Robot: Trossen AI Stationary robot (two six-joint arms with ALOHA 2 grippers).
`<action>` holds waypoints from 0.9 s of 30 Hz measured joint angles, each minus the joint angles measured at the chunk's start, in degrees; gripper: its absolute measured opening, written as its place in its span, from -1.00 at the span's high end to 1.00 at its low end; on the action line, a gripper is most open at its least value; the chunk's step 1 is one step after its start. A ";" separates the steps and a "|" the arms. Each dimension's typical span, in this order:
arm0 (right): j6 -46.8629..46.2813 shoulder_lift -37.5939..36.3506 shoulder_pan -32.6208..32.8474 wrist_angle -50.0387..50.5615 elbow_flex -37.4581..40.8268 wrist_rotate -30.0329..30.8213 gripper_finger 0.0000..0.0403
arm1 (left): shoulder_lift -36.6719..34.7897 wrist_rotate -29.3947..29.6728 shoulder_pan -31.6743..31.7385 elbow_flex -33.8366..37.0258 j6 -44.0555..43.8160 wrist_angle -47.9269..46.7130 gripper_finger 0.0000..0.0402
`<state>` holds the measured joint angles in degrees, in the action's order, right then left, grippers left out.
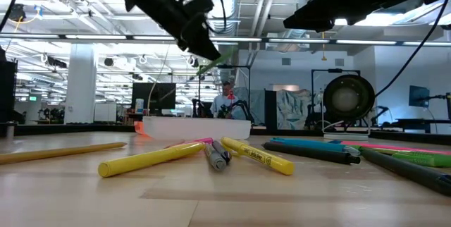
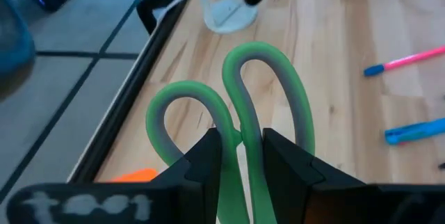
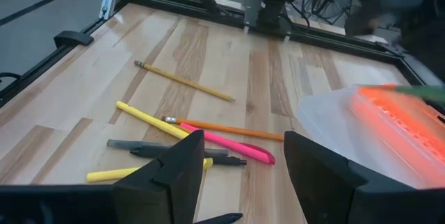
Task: Pick & place school supplies into a supply box
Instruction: Put the scissors into the supply box
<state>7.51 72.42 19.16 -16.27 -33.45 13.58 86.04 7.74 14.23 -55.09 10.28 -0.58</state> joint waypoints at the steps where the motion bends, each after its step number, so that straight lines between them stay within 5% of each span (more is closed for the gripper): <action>1: 0.00 0.00 0.00 0.00 0.00 -0.02 0.04 | 0.87 -0.02 0.32 0.01 0.03 -0.10 0.61; 12: -1.49 0.00 1.09 2.07 0.00 0.00 0.04 | 12.59 -2.55 3.82 -1.43 0.56 2.14 0.61; 27: -1.09 0.00 0.08 2.50 0.02 0.18 0.04 | 12.50 -4.41 5.70 -2.16 2.07 -4.53 0.50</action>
<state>6.42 72.42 19.23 -13.77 -33.43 13.76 98.54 3.33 19.92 -57.25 12.36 -5.11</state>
